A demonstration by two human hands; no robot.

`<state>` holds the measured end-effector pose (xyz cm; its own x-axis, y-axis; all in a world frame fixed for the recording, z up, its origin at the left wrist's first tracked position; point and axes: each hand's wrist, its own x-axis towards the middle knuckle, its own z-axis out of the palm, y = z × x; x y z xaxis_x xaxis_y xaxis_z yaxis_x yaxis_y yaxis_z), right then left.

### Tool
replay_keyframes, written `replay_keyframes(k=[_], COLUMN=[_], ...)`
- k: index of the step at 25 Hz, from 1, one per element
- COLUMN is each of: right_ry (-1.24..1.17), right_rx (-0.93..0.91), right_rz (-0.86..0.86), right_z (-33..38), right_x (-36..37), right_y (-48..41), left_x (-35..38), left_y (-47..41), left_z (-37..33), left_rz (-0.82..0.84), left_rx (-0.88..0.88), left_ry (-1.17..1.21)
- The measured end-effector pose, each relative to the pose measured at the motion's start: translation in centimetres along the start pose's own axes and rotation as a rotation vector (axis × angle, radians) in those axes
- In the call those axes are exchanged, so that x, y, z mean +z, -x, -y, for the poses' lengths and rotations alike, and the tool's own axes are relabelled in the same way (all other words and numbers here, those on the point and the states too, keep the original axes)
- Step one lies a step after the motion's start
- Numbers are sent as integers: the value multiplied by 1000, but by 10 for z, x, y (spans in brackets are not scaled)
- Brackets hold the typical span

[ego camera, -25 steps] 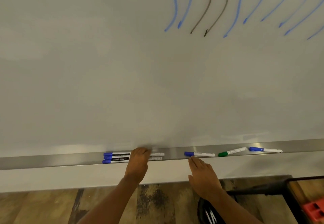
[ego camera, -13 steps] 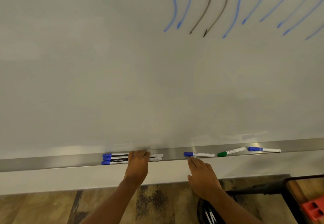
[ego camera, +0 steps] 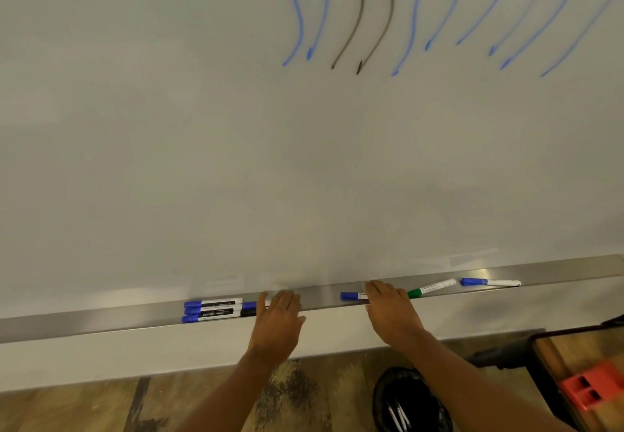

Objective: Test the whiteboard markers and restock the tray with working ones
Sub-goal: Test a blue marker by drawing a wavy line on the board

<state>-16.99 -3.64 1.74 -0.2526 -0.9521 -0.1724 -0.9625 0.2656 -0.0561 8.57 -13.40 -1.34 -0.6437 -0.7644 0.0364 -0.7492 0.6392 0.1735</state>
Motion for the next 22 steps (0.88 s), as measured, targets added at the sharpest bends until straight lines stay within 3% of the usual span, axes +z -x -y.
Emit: replay_keyframes(k=[5, 10, 18, 22], right_ry=[151, 244, 230, 109], right_rx=[-46, -72, -108, -96], right_rz=[59, 71, 58, 1], right_z=[-6, -6, -4, 0], right_x=[1, -3, -11, -13], right_y=[-2, -5, -10, -7], left_x=[22, 29, 10, 3], left_y=[-1, -3, -3, -4], left_z=[-46, -65, -72, -73], left_rz=[188, 304, 409, 409], left_rx=[85, 8, 19, 24], left_ry=[-154, -238, -269, -270])
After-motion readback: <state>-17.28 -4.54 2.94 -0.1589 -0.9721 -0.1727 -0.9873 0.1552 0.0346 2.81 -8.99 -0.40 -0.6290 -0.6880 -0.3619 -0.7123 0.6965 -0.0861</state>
